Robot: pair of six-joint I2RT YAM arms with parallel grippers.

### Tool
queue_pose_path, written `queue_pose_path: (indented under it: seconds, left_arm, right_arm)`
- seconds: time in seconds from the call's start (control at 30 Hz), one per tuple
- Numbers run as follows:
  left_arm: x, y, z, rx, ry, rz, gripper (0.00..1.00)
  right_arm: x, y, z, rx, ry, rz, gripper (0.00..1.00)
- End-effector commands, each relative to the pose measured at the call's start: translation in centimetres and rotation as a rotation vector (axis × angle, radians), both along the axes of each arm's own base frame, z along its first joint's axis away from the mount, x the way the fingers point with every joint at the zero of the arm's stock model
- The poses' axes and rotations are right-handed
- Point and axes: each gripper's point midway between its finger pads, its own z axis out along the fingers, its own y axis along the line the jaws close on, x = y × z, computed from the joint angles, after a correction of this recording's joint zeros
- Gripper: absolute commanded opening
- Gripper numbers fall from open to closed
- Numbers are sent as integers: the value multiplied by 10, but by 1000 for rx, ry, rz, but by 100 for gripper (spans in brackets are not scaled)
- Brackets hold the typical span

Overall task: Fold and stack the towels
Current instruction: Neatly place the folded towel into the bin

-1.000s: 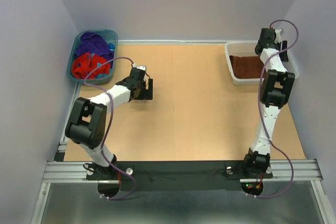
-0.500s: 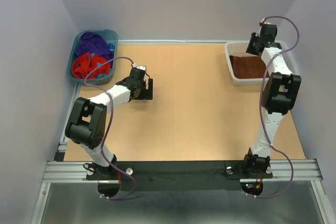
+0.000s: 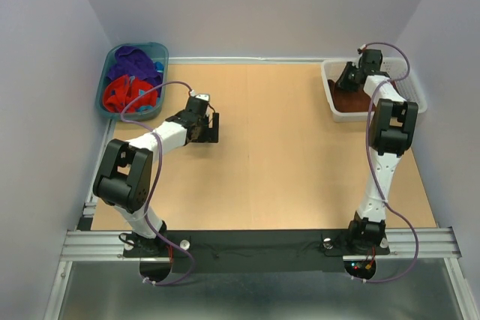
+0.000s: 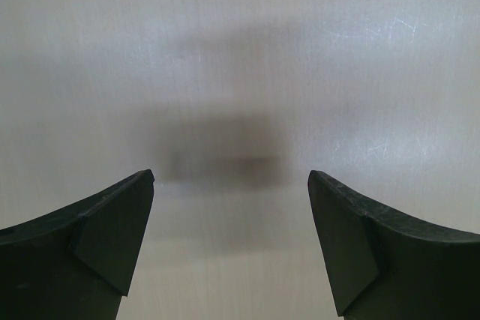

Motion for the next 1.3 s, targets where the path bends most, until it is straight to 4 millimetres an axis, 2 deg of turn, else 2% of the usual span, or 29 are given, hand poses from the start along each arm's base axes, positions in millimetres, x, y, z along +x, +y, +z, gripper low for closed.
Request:
queue_pose_path:
  seconds: [0.0, 0.2, 0.33, 0.6, 0.87, 1.03, 1.17, 1.27]
  left_arm:
    - [13, -8, 16, -5, -55, -17, 95]
    - [14, -10, 19, -10, -61, -22, 95]
    - [13, -11, 19, -10, -63, -24, 95]
    - [13, -11, 20, -4, -64, -25, 95]
    - [13, -9, 19, 5, -65, -21, 95]
    - [13, -10, 20, 6, -67, -23, 95]
    - [14, -11, 25, -6, -81, -24, 95]
    - [15, -18, 36, -49, -114, -37, 95]
  right_arm:
    - [18, -11, 24, -57, -84, -60, 25]
    - [14, -12, 73, -88, -164, -51, 25]
    - [9, -1, 86, -49, -183, -16, 25]
    - [4, 23, 75, 0, -159, 36, 21]
    - [1, 28, 30, 38, -71, 32, 17]
    - [3, 15, 1, 4, -21, -31, 17]
    - [8, 13, 2, 4, -29, -50, 19]
    - [14, 16, 22, 25, -66, -49, 23]
